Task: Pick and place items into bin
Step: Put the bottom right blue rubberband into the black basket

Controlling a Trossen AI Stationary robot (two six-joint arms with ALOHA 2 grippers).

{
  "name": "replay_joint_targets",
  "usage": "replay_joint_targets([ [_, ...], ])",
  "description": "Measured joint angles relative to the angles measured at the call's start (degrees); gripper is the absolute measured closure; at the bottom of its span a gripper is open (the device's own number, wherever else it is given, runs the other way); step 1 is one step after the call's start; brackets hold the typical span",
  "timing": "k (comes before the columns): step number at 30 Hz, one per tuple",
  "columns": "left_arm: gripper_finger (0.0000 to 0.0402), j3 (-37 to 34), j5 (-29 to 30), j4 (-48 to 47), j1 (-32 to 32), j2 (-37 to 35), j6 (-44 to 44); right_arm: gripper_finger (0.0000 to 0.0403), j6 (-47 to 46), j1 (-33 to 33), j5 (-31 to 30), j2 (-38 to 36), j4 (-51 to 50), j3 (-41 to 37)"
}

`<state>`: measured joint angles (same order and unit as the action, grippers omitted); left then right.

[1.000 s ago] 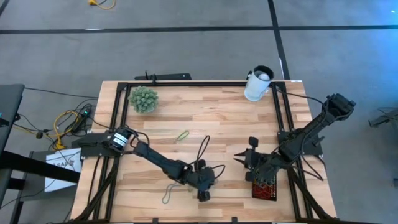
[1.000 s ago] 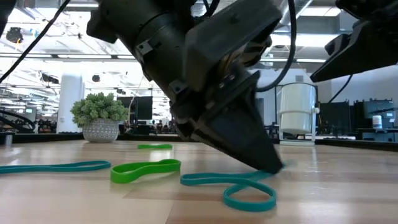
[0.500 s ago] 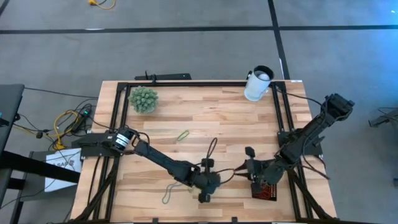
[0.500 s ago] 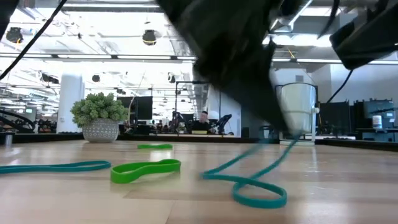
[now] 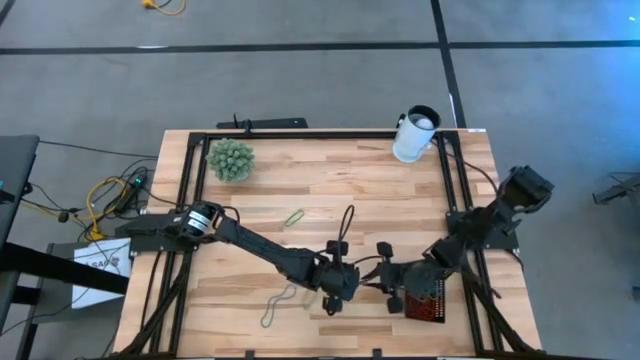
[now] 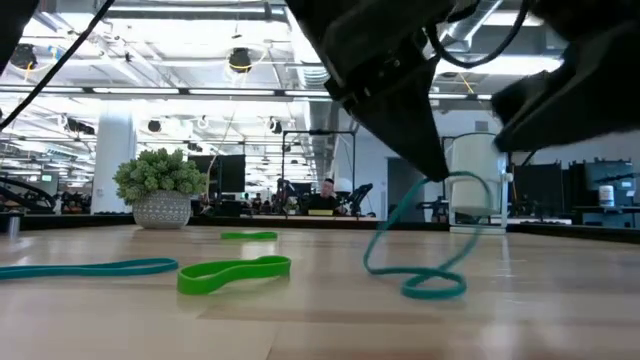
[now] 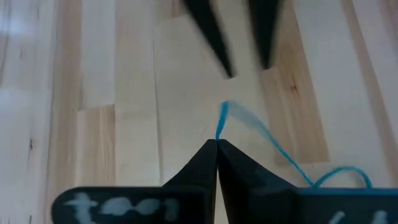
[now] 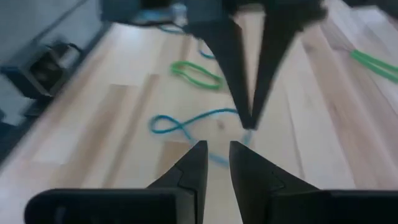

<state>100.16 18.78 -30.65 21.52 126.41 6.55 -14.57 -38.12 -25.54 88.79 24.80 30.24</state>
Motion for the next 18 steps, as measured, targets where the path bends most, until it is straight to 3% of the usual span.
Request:
replay_joint_targets([
  [18,0.0401,0.0,0.0,-0.2,0.1,0.0,-1.9,0.0339,-1.4,6.0,6.4,9.9,-1.8,5.5],
])
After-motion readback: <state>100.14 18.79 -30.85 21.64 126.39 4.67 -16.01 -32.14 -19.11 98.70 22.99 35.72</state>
